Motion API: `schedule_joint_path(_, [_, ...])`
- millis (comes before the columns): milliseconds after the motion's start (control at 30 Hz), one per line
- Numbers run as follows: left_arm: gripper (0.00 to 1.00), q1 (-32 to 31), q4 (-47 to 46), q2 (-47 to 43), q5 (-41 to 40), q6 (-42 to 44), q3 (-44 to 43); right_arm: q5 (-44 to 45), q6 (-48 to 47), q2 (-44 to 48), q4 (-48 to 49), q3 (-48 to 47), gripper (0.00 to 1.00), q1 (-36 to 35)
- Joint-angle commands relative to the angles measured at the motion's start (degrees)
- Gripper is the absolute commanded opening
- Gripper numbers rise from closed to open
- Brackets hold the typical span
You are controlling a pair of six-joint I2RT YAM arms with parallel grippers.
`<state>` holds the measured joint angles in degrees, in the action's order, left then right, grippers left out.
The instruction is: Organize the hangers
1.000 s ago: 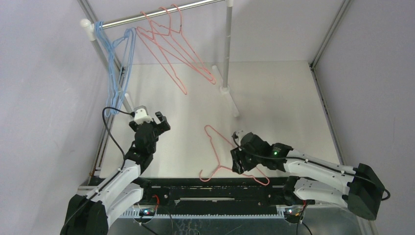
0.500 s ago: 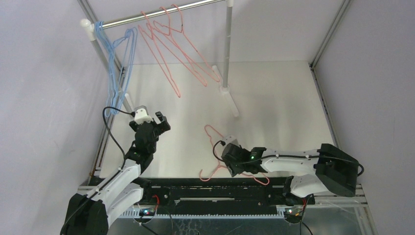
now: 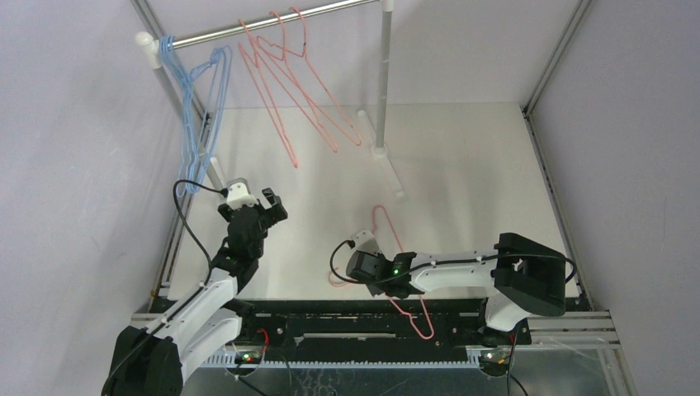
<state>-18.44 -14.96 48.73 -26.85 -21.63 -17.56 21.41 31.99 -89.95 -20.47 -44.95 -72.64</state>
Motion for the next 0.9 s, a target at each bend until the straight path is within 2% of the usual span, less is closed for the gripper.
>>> schedule_joint_path(0, [0.99, 0.37, -2.48, 0.36, -0.57, -0.53, 0.68, -1.75, 1.77, -3.44, -3.12, 3.02, 0.00, -0.13])
schedule_joint_path(100, [0.99, 0.36, -2.61, 0.71, -0.57, -0.52, 0.65, -1.47, 0.54, 0.25, -1.64, 3.15, 0.00, 0.40])
schedule_joint_path(233, [0.99, 0.36, -2.62, 0.91, -0.57, -0.53, 0.60, -2.70, -0.36, 10.49, -0.33, 4.13, 0.00, 3.32])
schedule_joint_path(467, [1.00, 0.34, -2.53, 0.17, -0.29, -0.61, 0.68, -12.48, -2.32, 28.53, 0.34, 5.83, 0.00, 16.06])
schedule_joint_path(600, [1.00, 0.39, -2.44, -0.20, -0.48, -0.60, 0.87, -15.41, -3.03, 33.83, -0.70, 5.96, 0.00, 21.21])
schedule_joint_path(867, [1.00, 0.39, -2.57, 0.30, -0.22, -0.78, 0.70, -27.78, -1.59, 42.40, 2.51, 9.10, 0.00, 31.40])
